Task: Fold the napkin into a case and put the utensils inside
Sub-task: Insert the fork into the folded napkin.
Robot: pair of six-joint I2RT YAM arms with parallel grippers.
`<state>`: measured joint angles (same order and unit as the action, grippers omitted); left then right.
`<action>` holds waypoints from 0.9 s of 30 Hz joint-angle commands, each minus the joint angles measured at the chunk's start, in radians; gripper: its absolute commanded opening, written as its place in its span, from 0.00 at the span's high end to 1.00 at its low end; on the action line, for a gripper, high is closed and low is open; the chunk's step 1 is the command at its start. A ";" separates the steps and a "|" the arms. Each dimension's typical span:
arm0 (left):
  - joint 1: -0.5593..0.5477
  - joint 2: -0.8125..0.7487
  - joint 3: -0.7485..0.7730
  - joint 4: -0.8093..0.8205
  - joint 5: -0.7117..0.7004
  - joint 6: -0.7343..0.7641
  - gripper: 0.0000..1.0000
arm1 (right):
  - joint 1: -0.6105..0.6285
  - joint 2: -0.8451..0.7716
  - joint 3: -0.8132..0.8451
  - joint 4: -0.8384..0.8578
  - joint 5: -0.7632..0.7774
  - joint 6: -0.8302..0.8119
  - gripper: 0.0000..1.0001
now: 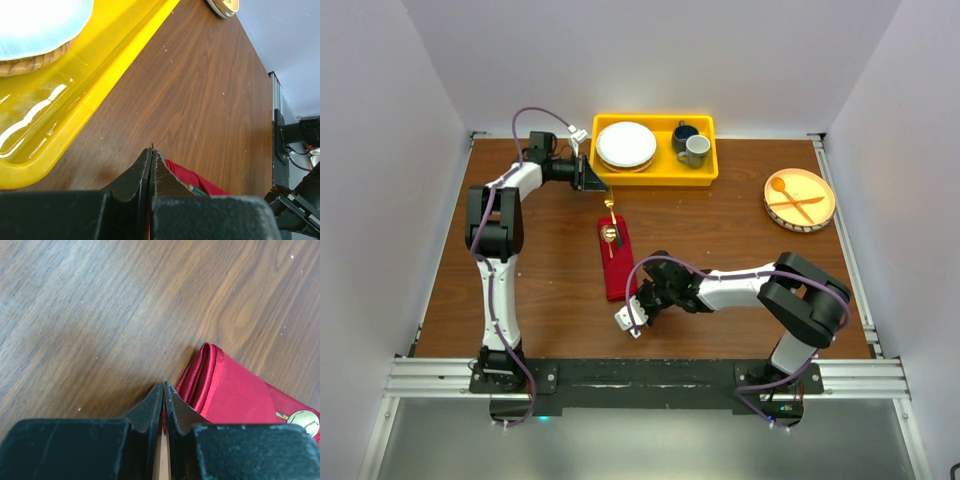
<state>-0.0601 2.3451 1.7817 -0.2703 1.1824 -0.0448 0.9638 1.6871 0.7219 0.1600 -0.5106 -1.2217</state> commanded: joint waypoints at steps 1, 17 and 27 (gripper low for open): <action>-0.003 -0.027 -0.007 0.026 0.049 -0.015 1.00 | 0.006 0.019 0.014 0.004 0.023 0.007 0.91; -0.040 -0.073 -0.119 0.071 0.063 -0.018 1.00 | 0.004 0.028 0.014 0.009 0.030 0.013 0.91; -0.058 -0.116 -0.182 0.089 0.066 -0.009 1.00 | 0.006 0.033 0.017 0.015 0.035 0.014 0.92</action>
<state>-0.1074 2.3100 1.6192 -0.2230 1.2194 -0.0647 0.9638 1.6962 0.7235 0.1818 -0.4999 -1.2186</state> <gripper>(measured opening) 0.018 0.087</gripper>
